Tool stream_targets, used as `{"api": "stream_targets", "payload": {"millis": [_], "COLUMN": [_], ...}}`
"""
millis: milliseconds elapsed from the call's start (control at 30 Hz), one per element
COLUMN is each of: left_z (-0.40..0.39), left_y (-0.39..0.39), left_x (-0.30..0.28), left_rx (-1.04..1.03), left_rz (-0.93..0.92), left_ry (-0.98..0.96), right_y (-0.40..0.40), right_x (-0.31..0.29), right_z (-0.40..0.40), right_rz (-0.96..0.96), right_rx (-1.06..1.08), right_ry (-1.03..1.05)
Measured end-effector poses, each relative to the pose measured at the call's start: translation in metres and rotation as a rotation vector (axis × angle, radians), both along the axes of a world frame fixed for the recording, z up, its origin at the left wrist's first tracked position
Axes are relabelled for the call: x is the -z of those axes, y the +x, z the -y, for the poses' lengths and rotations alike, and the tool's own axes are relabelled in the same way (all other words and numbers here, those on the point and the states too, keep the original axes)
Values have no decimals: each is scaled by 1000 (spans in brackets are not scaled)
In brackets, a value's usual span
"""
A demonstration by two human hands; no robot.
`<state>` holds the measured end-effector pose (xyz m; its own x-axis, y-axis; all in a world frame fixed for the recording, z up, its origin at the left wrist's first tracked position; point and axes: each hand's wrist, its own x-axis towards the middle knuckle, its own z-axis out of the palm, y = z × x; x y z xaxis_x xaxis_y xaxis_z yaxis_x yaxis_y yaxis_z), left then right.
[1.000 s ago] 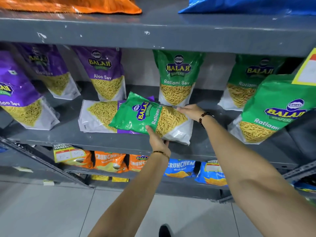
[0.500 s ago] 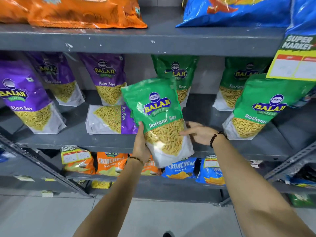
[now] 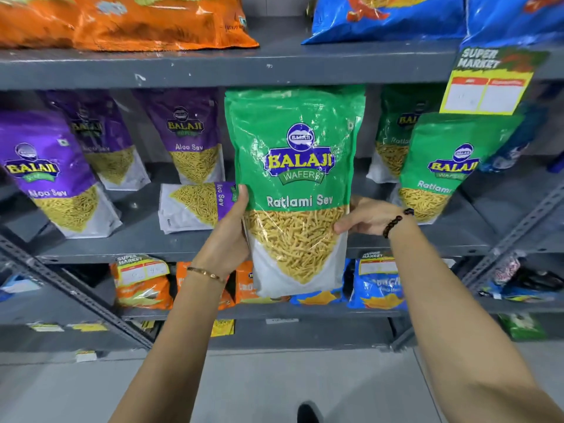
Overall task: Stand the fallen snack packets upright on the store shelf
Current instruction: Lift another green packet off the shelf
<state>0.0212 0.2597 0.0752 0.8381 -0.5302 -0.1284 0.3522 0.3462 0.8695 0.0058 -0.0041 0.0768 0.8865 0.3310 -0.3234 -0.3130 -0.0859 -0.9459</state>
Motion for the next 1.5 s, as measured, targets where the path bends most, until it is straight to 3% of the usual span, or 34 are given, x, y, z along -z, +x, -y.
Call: {"api": "stream_targets", "payload": {"millis": [200,367,500,700,1000,1133,1267,1367,1500], "left_z": [8,30,51,76,81,53,-10,-68,-134], "left_y": [8,33,68,103,118,129,156,179,202], "left_x": [12,19,28,34,36,42,41,40,36], "left_rx": [20,-30,-73,-117,-131,-178,-333,-356,-184], "left_rz": [20,88,221,107,76,221,493,539,593], "left_ry": [34,278,455,283,330,434,766,1045,1339], "right_y": [-4,6,28,61,69,62,61,62,58], "right_x": [8,27,40,56,67,76,85,92,99], "right_z": [2,12,22,31,27,15,-19,-59,-126], "right_rz": [19,65,116,231,152,140,92,-62,-204], "right_rx": [48,127,325,631,711,830,1183,1460,1490], "right_ry": [1,-60,-60,-119,13,21,-33,-116,-111]}}
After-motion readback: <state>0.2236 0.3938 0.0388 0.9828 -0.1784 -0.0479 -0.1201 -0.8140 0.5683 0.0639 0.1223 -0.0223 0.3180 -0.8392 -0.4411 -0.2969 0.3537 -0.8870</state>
